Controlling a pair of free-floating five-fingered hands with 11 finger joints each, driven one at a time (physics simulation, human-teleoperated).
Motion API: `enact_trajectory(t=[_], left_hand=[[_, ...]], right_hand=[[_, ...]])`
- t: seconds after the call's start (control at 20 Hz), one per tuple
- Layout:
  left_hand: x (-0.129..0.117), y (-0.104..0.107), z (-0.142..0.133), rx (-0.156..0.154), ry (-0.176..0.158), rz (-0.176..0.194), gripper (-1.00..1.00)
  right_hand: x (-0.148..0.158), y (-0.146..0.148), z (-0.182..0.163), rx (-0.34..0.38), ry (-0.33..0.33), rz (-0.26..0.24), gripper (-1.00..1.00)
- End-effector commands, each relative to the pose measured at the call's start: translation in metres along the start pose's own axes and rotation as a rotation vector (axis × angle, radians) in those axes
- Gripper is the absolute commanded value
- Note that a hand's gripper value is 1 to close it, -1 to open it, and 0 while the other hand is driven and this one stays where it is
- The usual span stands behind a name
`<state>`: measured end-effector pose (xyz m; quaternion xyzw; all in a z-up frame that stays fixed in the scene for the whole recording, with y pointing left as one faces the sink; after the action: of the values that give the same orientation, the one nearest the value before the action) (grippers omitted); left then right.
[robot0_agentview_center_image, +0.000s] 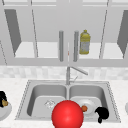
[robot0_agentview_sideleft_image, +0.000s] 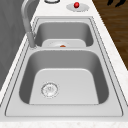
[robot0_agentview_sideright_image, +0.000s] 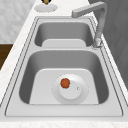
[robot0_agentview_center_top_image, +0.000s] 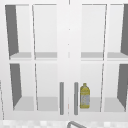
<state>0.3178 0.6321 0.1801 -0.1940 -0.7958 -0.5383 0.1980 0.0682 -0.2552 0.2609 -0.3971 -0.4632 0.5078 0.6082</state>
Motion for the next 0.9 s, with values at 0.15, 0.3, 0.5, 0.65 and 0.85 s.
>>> enact_trajectory(t=[0.15, 0.3, 0.5, 0.65, 0.85], left_hand=[[-0.007, -0.021, 0.047, 0.109, -0.072, 0.006, 1.0], [-0.023, -0.033, 0.055, 0.114, -0.066, 0.01, 1.0], [-0.043, -0.037, 0.061, 0.106, -0.08, -0.015, 1.0], [-0.057, -0.043, 0.07, 0.131, -0.081, -0.012, 1.0], [-0.057, -0.051, 0.085, 0.197, -0.148, 0.047, 1.0]], right_hand=[[0.0, 0.0, 0.0, 0.0, 0.0, 0.0, 0.0], [0.0, 0.0, 0.0, 0.0, 0.0, 0.0, 0.0], [0.0, 0.0, 0.0, 0.0, 0.0, 0.0, 0.0], [0.0, 0.0, 0.0, 0.0, 0.0, 0.0, 0.0], [0.0, 0.0, 0.0, 0.0, 0.0, 0.0, 0.0]])
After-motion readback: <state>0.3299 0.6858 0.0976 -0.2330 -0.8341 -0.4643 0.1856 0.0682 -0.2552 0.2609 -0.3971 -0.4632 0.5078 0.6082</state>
